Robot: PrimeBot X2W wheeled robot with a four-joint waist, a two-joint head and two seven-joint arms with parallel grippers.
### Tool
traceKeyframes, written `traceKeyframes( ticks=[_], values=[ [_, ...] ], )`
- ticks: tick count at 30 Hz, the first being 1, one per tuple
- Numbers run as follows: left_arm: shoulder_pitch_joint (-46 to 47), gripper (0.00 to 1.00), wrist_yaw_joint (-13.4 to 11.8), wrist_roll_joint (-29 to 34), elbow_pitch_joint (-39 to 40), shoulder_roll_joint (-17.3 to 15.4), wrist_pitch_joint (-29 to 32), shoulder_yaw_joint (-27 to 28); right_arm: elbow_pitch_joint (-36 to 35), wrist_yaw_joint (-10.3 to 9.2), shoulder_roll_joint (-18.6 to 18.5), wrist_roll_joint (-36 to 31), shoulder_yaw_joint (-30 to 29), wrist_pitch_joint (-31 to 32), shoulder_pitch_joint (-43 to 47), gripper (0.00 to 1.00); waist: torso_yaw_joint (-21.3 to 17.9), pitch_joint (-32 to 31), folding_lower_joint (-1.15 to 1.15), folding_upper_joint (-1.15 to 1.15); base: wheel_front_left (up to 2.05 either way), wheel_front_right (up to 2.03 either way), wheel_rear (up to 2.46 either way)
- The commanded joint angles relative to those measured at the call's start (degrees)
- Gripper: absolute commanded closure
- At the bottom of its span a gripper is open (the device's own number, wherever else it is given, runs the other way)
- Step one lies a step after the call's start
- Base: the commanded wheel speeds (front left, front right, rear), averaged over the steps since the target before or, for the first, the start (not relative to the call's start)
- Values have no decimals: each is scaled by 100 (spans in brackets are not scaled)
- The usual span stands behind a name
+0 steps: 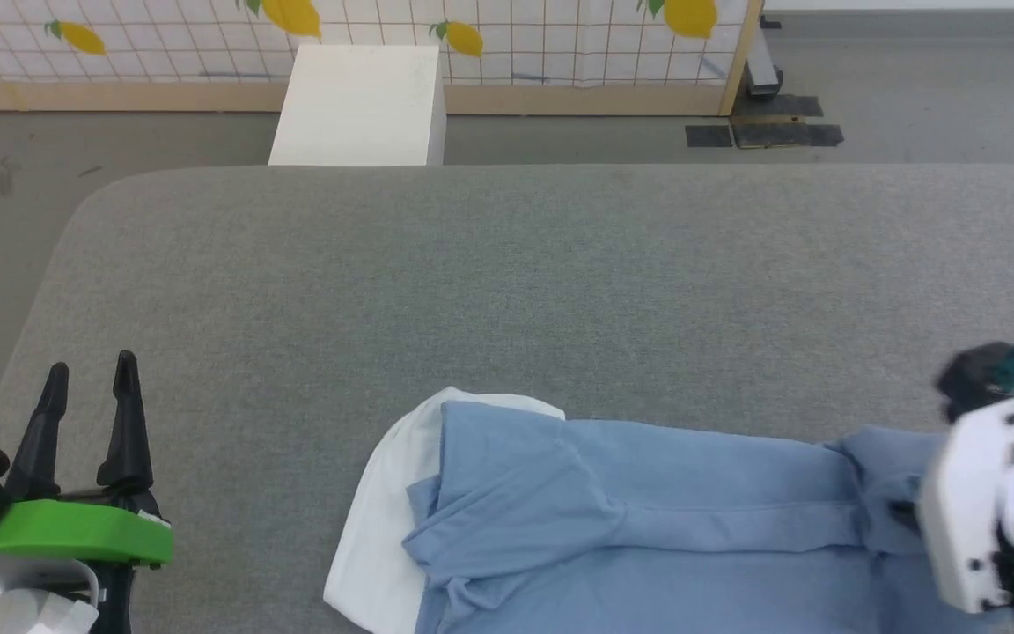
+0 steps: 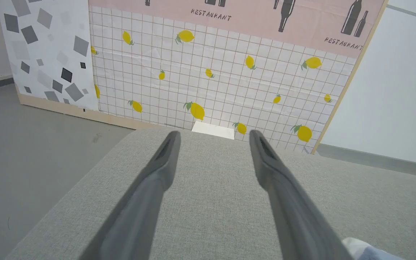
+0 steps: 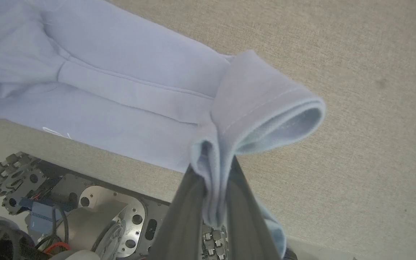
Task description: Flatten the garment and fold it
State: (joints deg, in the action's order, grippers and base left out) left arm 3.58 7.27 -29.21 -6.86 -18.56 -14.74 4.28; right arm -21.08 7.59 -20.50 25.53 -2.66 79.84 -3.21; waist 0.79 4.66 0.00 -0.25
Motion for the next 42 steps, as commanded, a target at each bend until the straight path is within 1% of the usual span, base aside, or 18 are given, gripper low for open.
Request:
traceKeyframes(
  ticks=[1, 6, 10, 15, 21, 26, 32, 36, 38, 39, 40, 41, 42],
  values=[
    [-54, 0, 22, 100, 7, 27, -26, 4, -24, -10, 94, 88, 185, -39, -169, 100, -28, -28, 0, 25, 0, 0, 0],
    [-58, 0, 22, 83, 37, 27, -26, 31, 280, -10, 549, 402, 963, -444, -521, 100, -21, -3, 0, 25, 0, 0, 0],
    [-42, 0, 22, 48, 61, 7, -26, 34, 703, -10, 772, 561, 1654, -871, -863, 100, 35, 77, 0, 25, 0, 0, 0],
    [3, 0, 22, -13, 80, -14, -26, 16, 1527, -10, 1122, 705, 2602, -1599, -1476, 100, 182, 210, 0, 25, 0, 0, 0],
    [67, 0, 22, -78, 77, -34, -26, -19, 2575, -10, 1472, 769, 3403, -2379, -2093, 100, 383, 386, 0, 25, 0, 0, 0],
    [133, 0, 22, -146, 62, -58, -26, -45, 3507, -10, 1660, 722, 3819, -3098, -2539, 100, 509, 554, 0, 25, 0, 0, 0],
    [209, 0, 22, -216, 31, -78, -26, -103, 4615, -10, 1751, 812, 4126, -3831, -2799, 100, 605, 716, 0, 25, 0, 0, 0],
    [270, 0, 22, -252, 11, -90, -26, -148, 5052, -10, 1759, 1094, 4413, -4106, -2903, 100, 645, 776, 0, 25, 0, 0, 0],
    [288, 0, 22, -264, -2, -95, -26, -167, 5154, -10, 1760, 1259, 4523, -4247, -2974, 100, 649, 781, 0, 25, 0, 0, 0],
    [289, 0, 22, -266, -9, -97, -26, -169, 5163, -10, 1760, 1347, 4558, -4335, -3012, 98, 643, 772, 0, 25, 0, 0, 0],
    [283, 0, 22, -266, -17, -98, -26, -160, 5157, -10, 1760, 1476, 4621, -4409, -3059, 52, 624, 744, 0, 25, 0, 0, 0],
    [272, 0, 22, -263, -29, -99, -26, -157, 5145, -10, 1760, 1558, 4686, -4436, -3107, 0, 609, 719, 0, 25, 0, 0, 0],
    [258, 0, 22, -257, -46, -100, -26, -155, 5106, -10, 1760, 1664, 4763, -4465, -3173, 0, 590, 680, 0, 25, 0, 0, 0]
  ],
)
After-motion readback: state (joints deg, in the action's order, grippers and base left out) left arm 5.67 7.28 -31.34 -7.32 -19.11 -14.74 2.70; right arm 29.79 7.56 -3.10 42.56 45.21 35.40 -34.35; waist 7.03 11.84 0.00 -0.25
